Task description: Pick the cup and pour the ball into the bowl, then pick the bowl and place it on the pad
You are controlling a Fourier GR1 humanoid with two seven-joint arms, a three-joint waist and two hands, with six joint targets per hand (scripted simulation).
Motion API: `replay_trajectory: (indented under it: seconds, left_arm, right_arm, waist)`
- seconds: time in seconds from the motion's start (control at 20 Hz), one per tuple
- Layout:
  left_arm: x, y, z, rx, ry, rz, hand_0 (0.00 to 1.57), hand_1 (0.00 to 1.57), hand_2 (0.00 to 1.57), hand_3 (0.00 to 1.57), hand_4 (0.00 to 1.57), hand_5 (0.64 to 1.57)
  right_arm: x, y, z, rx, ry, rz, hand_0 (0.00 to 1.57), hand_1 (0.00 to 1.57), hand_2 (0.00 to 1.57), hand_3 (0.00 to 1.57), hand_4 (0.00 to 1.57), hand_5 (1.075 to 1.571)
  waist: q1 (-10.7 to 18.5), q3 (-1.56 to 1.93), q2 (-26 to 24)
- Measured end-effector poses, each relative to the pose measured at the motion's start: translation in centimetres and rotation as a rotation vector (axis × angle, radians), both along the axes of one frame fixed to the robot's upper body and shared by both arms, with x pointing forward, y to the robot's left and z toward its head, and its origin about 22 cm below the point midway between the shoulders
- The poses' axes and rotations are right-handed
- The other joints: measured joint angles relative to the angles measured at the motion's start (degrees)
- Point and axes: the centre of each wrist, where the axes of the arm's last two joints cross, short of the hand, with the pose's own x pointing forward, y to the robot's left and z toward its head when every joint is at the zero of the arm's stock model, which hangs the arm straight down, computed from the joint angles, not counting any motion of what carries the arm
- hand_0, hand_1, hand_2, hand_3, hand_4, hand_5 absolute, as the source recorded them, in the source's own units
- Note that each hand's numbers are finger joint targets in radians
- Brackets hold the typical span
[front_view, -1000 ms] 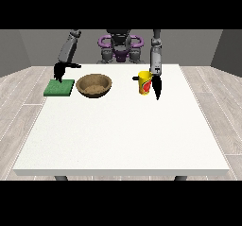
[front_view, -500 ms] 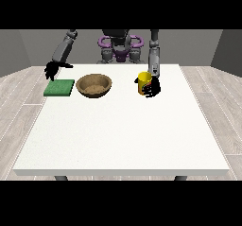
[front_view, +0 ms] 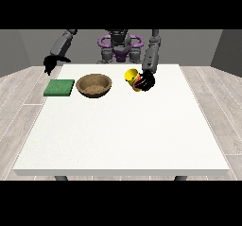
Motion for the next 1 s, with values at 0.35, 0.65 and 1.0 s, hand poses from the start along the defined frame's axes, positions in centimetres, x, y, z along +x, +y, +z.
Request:
replay_trajectory:
  seconds: [0.35,0.65,1.0]
  left_arm:
    - [0.3,-2.3,-0.7,0.33,0.145,0.03,1.41,1.41,1.57,1.57,1.14,1.57]
    - [0.7,-7.4,-0.6,0.58,0.234,-0.032,1.4,1.4,1.57,1.57,1.05,1.565]
    - [1.0,-14.7,2.1,0.823,0.274,-0.119,1.13,1.13,1.57,1.49,0.9,1.539]
  right_arm:
    - [0.3,0.5,-1.7,0.011,0.094,-0.019,0.0,0.0,0.2,0.15,0.34,1.551]
    - [-1.0,-1.0,-3.9,0.02,0.187,-0.099,0.0,0.0,0.23,0.12,0.37,1.547]
    - [-4.2,-4.2,-6.6,0.041,0.272,-0.205,0.0,0.0,0.29,0.26,0.4,1.542]
  waist:
    - [2.0,-0.14,-6.3]
    - [6.7,-0.19,-12.4]
    - [12.9,-0.27,-17.4]
